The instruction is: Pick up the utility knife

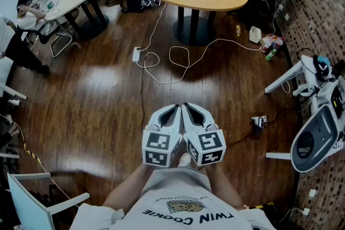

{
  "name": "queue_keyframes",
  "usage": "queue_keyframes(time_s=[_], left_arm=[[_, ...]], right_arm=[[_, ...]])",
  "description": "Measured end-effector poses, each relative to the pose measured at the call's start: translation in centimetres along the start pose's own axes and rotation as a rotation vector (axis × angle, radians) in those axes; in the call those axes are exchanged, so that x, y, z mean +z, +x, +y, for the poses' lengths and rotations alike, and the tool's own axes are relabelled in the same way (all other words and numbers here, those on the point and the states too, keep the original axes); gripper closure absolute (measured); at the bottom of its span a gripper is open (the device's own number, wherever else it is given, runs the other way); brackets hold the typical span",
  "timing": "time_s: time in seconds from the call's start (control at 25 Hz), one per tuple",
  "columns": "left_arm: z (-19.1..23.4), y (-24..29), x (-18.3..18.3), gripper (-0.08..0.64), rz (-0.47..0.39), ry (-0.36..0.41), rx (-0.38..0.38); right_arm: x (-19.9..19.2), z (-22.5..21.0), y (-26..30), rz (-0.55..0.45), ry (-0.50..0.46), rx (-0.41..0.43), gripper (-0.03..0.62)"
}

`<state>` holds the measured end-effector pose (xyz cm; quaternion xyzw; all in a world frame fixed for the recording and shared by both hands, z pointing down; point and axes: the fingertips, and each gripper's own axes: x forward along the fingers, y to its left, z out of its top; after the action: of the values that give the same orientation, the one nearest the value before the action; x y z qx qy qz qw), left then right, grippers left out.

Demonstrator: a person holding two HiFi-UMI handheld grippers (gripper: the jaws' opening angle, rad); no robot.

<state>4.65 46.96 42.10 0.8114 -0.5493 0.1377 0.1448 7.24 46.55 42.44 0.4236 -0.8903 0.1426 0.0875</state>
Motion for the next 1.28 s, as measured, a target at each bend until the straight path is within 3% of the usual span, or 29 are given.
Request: queue_keyframes(time_s=[0.36,0.76,1.0,1.28], left_arm=[[-2.5,2.3,1.3,0.554,-0.039,0.037,0.014],[-2.7,5.7,2.1,0.554,-0.018,0.059,0.013],[1.4,9.8,2.8,0.554,-0.018,0.041,-0.005],[10.2,15.8,5.8,0.554,-0.011,0.009,-0.067]], right_arm=[[0.2,-3.1,-1.1,-0.005,-0.004,0.017,0.591],[0.9,-6.7,0.7,-0.010,0.006,0.005,0.591],[1.7,-8.2,6.3,0.003,-0.002,-0.009,0.591],[4.8,-9.1,16.8,0.038,-0.022,-0.065,0.592]])
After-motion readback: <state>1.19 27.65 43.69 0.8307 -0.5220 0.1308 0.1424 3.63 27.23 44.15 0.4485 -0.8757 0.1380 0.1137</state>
